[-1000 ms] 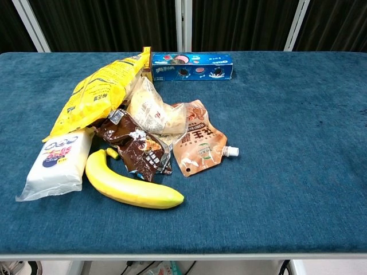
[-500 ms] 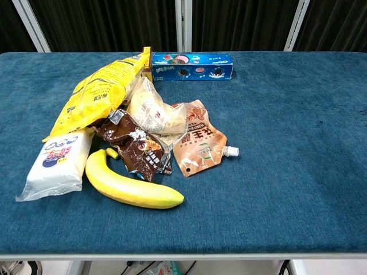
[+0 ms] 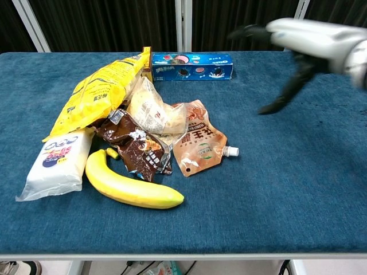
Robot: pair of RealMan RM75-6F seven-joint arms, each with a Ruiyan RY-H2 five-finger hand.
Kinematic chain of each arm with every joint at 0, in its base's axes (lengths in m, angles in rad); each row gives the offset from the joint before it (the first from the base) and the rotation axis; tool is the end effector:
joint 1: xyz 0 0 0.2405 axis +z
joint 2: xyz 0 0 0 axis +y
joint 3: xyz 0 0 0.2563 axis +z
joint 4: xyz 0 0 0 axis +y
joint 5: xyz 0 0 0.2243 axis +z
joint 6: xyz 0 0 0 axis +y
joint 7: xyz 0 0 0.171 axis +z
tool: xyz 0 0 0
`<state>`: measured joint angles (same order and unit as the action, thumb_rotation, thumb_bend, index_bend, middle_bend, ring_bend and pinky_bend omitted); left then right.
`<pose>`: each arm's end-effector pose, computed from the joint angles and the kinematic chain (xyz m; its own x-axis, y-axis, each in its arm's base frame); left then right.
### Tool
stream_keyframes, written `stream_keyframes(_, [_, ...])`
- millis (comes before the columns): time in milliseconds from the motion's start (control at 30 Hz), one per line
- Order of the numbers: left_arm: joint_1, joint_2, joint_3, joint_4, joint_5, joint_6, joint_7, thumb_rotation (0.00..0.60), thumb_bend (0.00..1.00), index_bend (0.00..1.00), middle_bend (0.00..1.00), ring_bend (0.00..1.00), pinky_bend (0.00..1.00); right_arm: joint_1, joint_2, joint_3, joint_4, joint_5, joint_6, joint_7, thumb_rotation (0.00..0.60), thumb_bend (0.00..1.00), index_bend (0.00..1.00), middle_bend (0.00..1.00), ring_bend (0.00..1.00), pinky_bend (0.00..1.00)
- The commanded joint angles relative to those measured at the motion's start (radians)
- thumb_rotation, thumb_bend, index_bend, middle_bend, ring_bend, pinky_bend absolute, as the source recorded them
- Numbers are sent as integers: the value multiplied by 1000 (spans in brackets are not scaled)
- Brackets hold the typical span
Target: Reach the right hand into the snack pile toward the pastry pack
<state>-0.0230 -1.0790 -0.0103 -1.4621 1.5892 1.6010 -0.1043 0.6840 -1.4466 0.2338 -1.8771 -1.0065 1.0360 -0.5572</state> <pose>-0.3422 0.1811 0.1805 0.4742 -0.0493 0.8790 0.8784 -0.0416 -0.4762 -0.0864 -0.3223 -0.0111 0.3613 -0.2917 0.8857 -0.8904 -0.3900 0.2348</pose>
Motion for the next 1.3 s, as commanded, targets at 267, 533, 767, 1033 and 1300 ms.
stream_keyframes(267, [14, -2, 8, 25, -6, 5, -25, 454, 0, 122, 109, 119, 242, 236, -341, 82, 274, 283, 7, -211, 600, 0, 0, 0, 0, 0])
stream_keyframes(533, [15, -5, 7, 34, -2, 9, -36, 454, 0, 122, 109, 119, 242, 301, -440, 103, 404, 305, 8, -203, 600, 0, 0, 0, 0, 0])
stream_keyframes(767, [13, -4, 7, 35, -3, 5, -39, 453, 0, 123, 109, 119, 242, 336, -489, 114, 492, 353, -16, -198, 600, 14, 0, 0, 0, 13])
stream_keyframes(1033, [14, -8, 5, 44, -8, 4, -50, 451, 0, 122, 108, 119, 242, 353, -526, 116, 566, 363, -52, -161, 15, 151, 25, 34, 16, 247])
stream_keyframes(1300, [16, -8, 4, 47, -13, 3, -55, 452, 0, 122, 108, 119, 242, 371, -562, 114, 626, 332, -66, -127, 55, 230, 262, 158, 196, 415])
